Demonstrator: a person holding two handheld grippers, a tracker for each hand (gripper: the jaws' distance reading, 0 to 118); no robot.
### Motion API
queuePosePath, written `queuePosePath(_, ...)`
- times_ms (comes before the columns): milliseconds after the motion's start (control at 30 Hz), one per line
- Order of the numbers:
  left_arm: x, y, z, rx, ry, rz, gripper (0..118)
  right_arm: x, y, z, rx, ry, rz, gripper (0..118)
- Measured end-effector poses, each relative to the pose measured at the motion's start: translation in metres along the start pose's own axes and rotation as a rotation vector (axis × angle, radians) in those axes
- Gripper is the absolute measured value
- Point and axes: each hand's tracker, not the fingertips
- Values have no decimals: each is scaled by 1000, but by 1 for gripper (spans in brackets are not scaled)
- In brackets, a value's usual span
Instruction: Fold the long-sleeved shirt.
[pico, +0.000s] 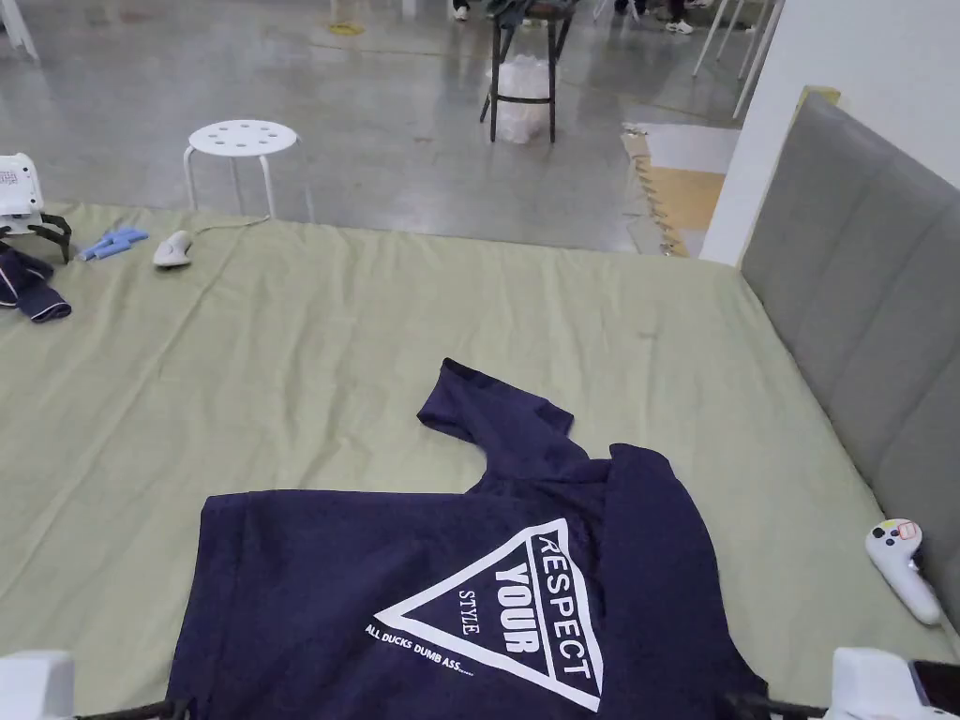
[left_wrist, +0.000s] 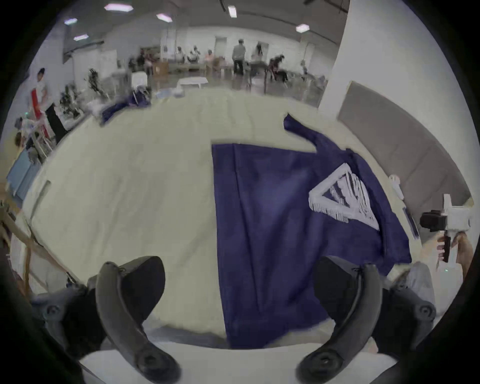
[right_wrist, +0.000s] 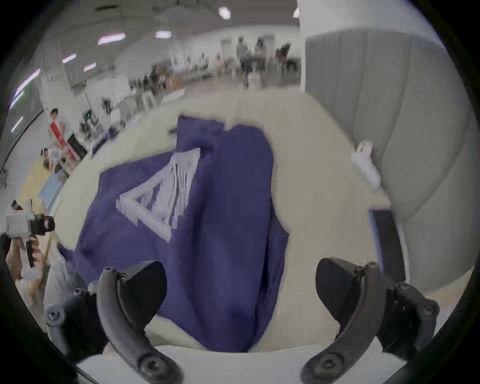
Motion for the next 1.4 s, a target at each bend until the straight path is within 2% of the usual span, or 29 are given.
queuePosePath(33,6,11,-4,23,10,-3,107,-9,12,-3,59,-23,-10,112)
queuePosePath(67,35,37,12,48,19,6,100,-12,25,-6,107,-17,-22,94)
queuePosePath(100,44,50,10,88,-2,32,82,-15,37,-11,147,12,-37,62)
queuePosePath(133,52,61,5,130,-20,40,53,-18,47,-17,192,26,-49,19)
queuePosePath(167,60,71,-3,148,-18,44,6,-54,56,-25,221,18,-40,0)
queuePosePath(233,59,84,-38,204,46,36,6,-75,70,-45,242,-20,-20,0)
queuePosePath(267,62,92,-53,197,40,37,5,-82,77,-56,223,0,-17,0)
queuePosePath(300,63,99,-66,196,13,21,5,-60,78,-97,171,71,-79,0)
queuePosePath(333,58,105,-84,201,16,28,5,-61,85,-113,172,76,-82,0)
queuePosePath(433,53,125,-126,190,32,21,5,-80,115,-159,167,84,-16,0)
queuePosePath(467,68,127,-126,183,32,31,5,-83,130,-179,141,123,-2,8)
queuePosePath(500,68,131,-136,175,23,34,5,-88,145,-202,121,146,15,33)
queuePosePath(567,69,136,-153,172,21,42,5,-106,177,-239,84,149,66,113)
queuePosePath(600,67,143,-161,165,16,42,5,-113,190,-253,96,115,99,118)
queuePosePath(667,66,146,-172,166,2,53,5,-138,220,-292,87,130,128,117)
queuePosePath(733,74,153,-176,160,-11,56,5,-144,255,-335,48,158,127,117)
queuePosePath(800,78,155,-183,166,-19,54,4,-162,277,-375,-6,192,166,117)
queuePosePath(867,78,162,-188,181,-25,42,4,-159,285,-418,-63,166,164,115)
queuePosePath(933,81,164,-190,183,-47,27,4,-168,288,-446,-115,113,193,104)
queuePosePath(967,84,164,-191,187,-50,26,4,-172,286,-442,-118,46,166,81)
queuePosePath(1000,82,168,-192,190,-57,18,4,-176,281,-448,-184,72,168,49)
queuePosePath(1033,84,169,-192,189,-67,3,4,-181,276,-453,-258,99,181,38)
queuePosePath(1067,85,168,-192,193,-68,-2,4,-187,273,-443,-166,69,241,21)
queuePosePath(1100,85,169,-193,194,-67,-4,4,-173,276,-462,-169,140,229,1)
queuePosePath(1133,84,171,-193,191,-76,-13,4,-170,278,-463,-191,183,206,1)
queuePosePath(1200,86,168,-190,192,-72,-11,4,-169,280,-449,-133,127,237,1)
queuePosePath(1267,84,168,-184,189,-81,-5,4,-165,281,-414,-64,184,226,1)
queuePosePath(1333,83,166,-173,198,-75,8,4,-161,285,-380,15,185,234,1)
queuePosePath(1400,81,166,-159,205,-61,18,4,-168,286,-330,91,195,322,1)
